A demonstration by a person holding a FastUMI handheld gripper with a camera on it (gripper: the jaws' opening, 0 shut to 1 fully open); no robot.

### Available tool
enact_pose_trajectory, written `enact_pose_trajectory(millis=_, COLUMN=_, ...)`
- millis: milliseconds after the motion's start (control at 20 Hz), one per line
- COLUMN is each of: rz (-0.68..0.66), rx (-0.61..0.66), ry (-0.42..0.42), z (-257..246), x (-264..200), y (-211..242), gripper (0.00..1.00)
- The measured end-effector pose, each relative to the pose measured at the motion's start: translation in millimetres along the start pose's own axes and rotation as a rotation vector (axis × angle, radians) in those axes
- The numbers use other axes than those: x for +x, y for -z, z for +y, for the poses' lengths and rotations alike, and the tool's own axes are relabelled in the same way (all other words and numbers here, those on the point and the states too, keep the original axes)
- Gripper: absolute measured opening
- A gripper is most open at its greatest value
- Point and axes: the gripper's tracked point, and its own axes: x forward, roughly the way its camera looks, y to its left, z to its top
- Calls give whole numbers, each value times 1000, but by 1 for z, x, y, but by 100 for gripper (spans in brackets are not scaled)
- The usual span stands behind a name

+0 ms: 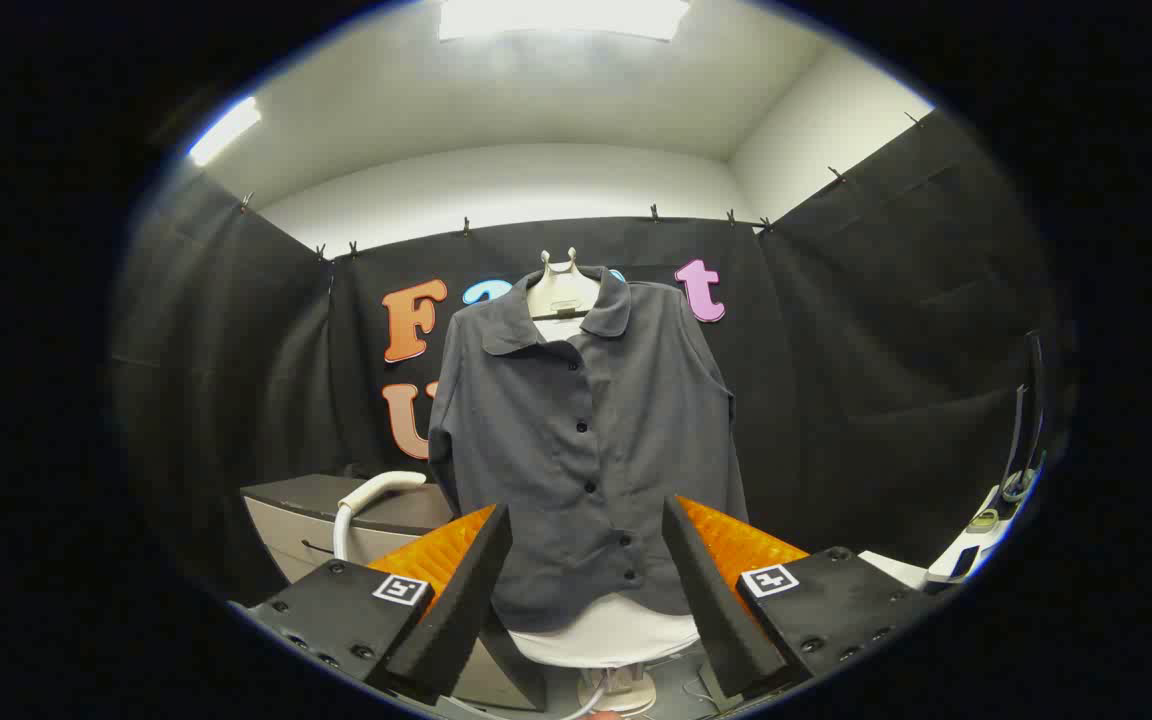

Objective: Iron the clothes twice with a garment steamer, once on the left side and once on the right side.

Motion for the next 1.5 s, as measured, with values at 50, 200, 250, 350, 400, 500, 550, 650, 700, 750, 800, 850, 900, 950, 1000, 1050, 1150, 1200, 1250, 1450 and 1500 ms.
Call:
enact_pose_trajectory(millis=50, rz=-2, rx=0, ry=5, z=0, x=0, y=0, gripper=98)
enact_pose_trajectory(millis=200, rz=-9, rx=3, ry=12, z=0, x=2, y=0, gripper=98)
enact_pose_trajectory(millis=250, rz=-8, rx=3, ry=8, z=1, x=2, y=1, gripper=98)
enact_pose_trajectory(millis=350, rz=-22, rx=9, ry=11, z=1, x=3, y=1, gripper=98)
enact_pose_trajectory(millis=400, rz=-21, rx=14, ry=13, z=1, x=3, y=1, gripper=98)
enact_pose_trajectory(millis=500, rz=-9, rx=30, ry=-2, z=8, x=7, y=7, gripper=98)
enact_pose_trajectory(millis=550, rz=-6, rx=36, ry=-7, z=10, x=8, y=8, gripper=98)
enact_pose_trajectory(millis=650, rz=-5, rx=41, ry=2, z=7, x=8, y=10, gripper=98)
enact_pose_trajectory(millis=700, rz=2, rx=44, ry=3, z=6, x=9, y=12, gripper=98)
enact_pose_trajectory(millis=750, rz=8, rx=48, ry=2, z=7, x=9, y=16, gripper=98)
enact_pose_trajectory(millis=800, rz=12, rx=53, ry=6, z=6, x=11, y=19, gripper=98)
enact_pose_trajectory(millis=850, rz=18, rx=58, ry=14, z=3, x=13, y=20, gripper=98)
enact_pose_trajectory(millis=900, rz=28, rx=64, ry=22, z=0, x=14, y=24, gripper=98)
enact_pose_trajectory(millis=950, rz=38, rx=71, ry=30, z=-3, x=14, y=26, gripper=98)
enact_pose_trajectory(millis=1000, rz=44, rx=79, ry=35, z=-5, x=15, y=28, gripper=98)
enact_pose_trajectory(millis=1050, rz=46, rx=84, ry=40, z=-7, x=15, y=28, gripper=98)
enact_pose_trajectory(millis=1150, rz=40, rx=82, ry=49, z=-10, x=15, y=26, gripper=98)
enact_pose_trajectory(millis=1200, rz=33, rx=74, ry=56, z=-12, x=16, y=25, gripper=98)
enact_pose_trajectory(millis=1250, rz=29, rx=60, ry=52, z=-9, x=16, y=22, gripper=98)
enact_pose_trajectory(millis=1450, rz=22, rx=36, ry=-5, z=15, x=20, y=16, gripper=98)
enact_pose_trajectory(millis=1500, rz=27, rx=43, ry=-11, z=22, x=24, y=15, gripper=98)
